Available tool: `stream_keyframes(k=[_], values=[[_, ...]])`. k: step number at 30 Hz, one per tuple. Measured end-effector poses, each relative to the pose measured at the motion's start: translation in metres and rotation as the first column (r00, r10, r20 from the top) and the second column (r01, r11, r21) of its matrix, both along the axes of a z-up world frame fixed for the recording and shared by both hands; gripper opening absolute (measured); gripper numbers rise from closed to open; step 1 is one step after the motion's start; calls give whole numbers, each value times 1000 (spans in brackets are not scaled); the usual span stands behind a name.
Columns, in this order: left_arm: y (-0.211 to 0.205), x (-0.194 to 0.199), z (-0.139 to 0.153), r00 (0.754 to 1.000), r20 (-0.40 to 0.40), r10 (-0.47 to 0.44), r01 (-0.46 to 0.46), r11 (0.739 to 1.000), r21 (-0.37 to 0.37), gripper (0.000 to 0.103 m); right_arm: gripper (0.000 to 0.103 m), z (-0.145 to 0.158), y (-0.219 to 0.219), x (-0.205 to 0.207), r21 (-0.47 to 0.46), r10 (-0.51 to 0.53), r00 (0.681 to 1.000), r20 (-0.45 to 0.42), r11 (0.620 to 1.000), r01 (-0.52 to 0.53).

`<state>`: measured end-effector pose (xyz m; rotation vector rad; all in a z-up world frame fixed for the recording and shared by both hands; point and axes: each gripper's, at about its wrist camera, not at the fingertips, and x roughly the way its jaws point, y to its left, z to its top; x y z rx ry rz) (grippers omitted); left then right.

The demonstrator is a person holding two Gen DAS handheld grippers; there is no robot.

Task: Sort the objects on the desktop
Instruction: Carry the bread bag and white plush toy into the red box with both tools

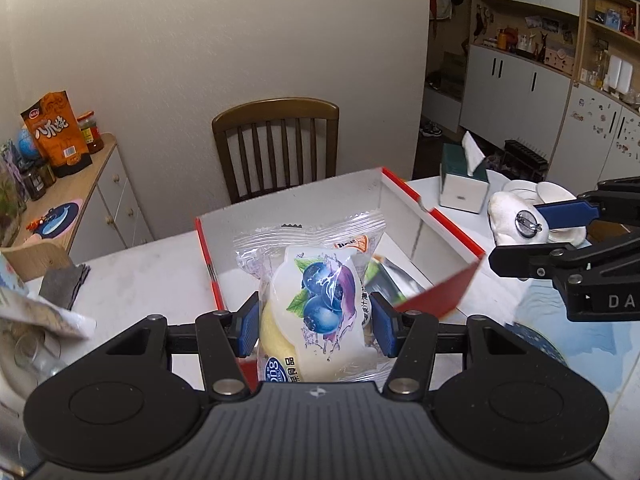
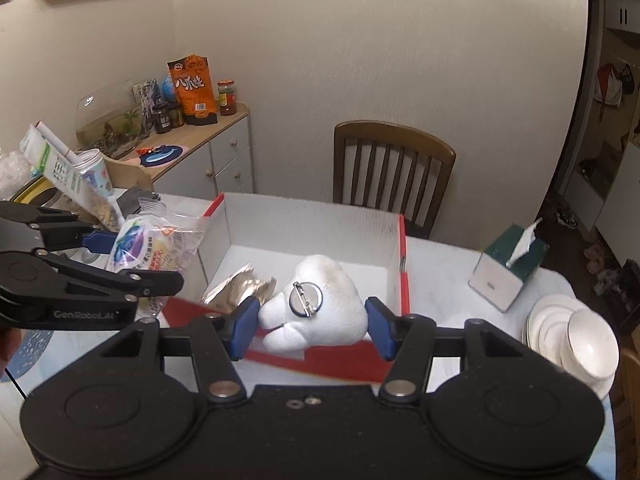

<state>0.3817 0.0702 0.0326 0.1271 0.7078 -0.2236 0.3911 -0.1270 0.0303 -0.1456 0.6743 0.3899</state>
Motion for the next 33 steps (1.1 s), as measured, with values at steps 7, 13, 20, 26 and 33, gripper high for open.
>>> stream_keyframes(k=[7,13,20,26,33], values=[[11,39,-7,1000,2,7,-7,1000,26,55,57,-8,6,30,-15,-4,1000,-3,1000,4],[11,72,-12,1000,16,-8,7,999,49,55,57,-22,15,57,-51,-15,1000,-6,999,15],[-2,102,-30,999,-2,-45,44,995,85,55,57,-46,26,85,-95,-30,999,-28,995,27],[-10,119,-51,997,-31,-66,69,991,116,55,57,-66,28,105,-138,-38,997,-60,990,30],[-11,143,-68,994,-73,-80,89,986,140,55,57,-81,32,120,-144,-37,993,-109,989,21]])
